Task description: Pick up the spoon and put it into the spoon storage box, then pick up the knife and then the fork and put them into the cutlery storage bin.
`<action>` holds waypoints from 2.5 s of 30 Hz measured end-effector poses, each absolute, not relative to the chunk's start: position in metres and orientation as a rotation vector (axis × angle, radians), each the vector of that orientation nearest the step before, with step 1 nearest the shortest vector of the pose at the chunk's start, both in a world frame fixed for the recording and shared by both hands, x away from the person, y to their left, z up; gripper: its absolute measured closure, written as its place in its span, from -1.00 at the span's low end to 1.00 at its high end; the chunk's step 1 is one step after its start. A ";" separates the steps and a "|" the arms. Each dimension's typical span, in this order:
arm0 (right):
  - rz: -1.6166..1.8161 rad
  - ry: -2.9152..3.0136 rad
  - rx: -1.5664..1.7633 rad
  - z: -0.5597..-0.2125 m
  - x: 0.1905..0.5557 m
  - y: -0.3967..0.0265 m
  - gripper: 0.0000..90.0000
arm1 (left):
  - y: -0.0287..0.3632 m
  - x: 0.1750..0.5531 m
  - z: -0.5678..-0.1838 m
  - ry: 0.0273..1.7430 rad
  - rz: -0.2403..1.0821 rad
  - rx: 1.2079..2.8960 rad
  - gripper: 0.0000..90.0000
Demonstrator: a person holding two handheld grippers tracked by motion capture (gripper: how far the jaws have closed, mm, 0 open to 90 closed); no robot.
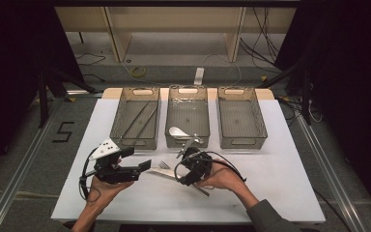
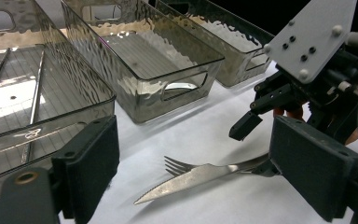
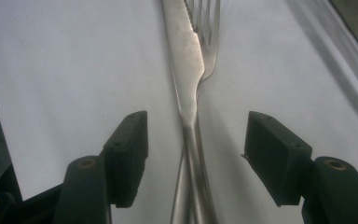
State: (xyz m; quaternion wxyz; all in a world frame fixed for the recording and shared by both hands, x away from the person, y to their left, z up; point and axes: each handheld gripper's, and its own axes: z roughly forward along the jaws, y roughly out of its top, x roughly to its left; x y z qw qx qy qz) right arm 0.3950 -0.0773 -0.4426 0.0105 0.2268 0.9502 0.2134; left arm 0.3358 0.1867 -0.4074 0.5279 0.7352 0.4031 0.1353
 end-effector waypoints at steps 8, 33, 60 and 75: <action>0.621 2.974 0.699 -0.451 0.395 -0.073 -0.04 | 0.187 0.336 -0.407 0.964 0.322 1.755 -0.66; 0.548 2.950 0.650 -0.463 0.392 -0.068 0.56 | 0.187 0.335 -0.407 0.960 0.321 1.758 -0.66; 0.564 2.983 0.659 -0.455 0.394 -0.072 0.79 | 0.187 0.334 -0.407 0.949 0.326 1.769 -0.66; 0.620 2.945 0.702 -0.439 0.397 -0.080 0.80 | 0.187 0.334 -0.407 0.952 0.330 1.766 -0.66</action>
